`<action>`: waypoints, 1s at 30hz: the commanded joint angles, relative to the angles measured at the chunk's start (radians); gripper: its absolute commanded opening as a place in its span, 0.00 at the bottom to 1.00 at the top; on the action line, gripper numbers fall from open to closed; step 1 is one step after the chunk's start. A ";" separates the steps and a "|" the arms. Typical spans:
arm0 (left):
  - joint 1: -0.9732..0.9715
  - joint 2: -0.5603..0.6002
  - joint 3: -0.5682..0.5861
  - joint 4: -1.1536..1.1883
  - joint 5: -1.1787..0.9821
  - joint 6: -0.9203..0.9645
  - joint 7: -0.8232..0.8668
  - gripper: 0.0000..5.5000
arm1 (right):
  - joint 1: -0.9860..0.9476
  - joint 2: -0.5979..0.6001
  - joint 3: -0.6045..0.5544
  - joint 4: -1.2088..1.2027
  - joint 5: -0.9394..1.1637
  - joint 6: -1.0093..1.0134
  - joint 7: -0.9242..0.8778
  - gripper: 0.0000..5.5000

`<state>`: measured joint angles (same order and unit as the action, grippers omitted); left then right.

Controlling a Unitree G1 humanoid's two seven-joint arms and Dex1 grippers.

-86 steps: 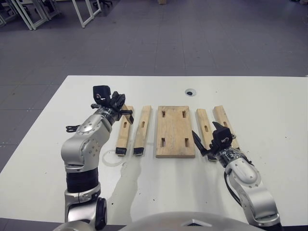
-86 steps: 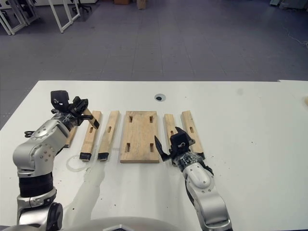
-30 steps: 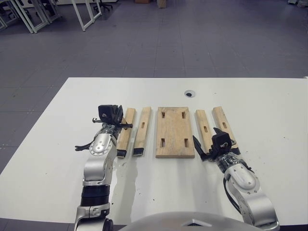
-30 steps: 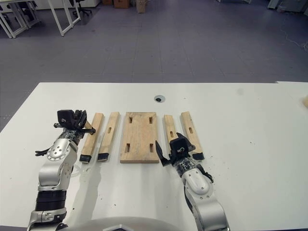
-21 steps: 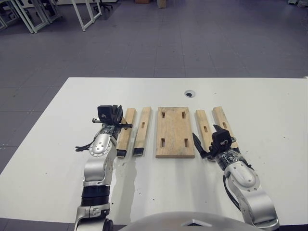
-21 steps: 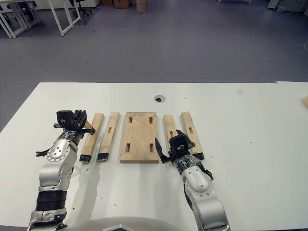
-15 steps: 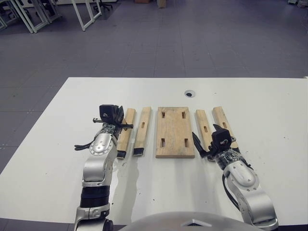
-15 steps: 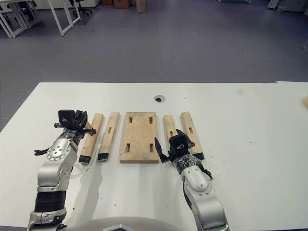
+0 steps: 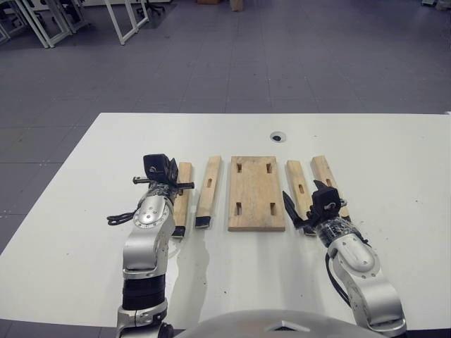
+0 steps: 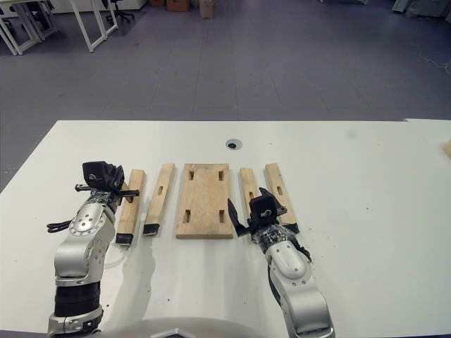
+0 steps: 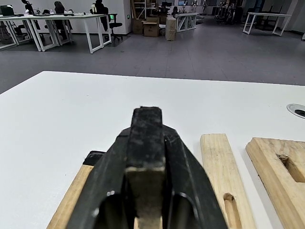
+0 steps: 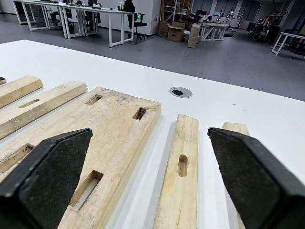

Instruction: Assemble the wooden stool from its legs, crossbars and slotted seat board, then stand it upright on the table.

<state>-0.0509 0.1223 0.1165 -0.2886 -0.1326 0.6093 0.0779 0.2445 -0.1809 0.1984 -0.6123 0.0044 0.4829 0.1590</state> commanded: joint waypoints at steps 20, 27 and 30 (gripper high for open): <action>-0.092 0.031 0.028 -0.106 0.021 0.154 0.002 0.56 | -0.017 0.011 -0.002 0.023 -0.006 0.004 -0.009 0.81; -0.168 0.080 0.088 -0.270 0.033 0.329 0.015 0.56 | -0.010 0.016 0.005 0.030 -0.010 -0.007 -0.017 0.81; -0.272 0.076 0.121 -0.311 0.018 0.426 0.024 0.56 | -0.009 0.018 0.006 0.033 -0.011 -0.009 -0.019 0.81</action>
<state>-0.2523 0.2002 0.2110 -0.5787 -0.1060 0.9772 0.0930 0.2397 -0.1672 0.2054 -0.5809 0.0013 0.4801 0.1466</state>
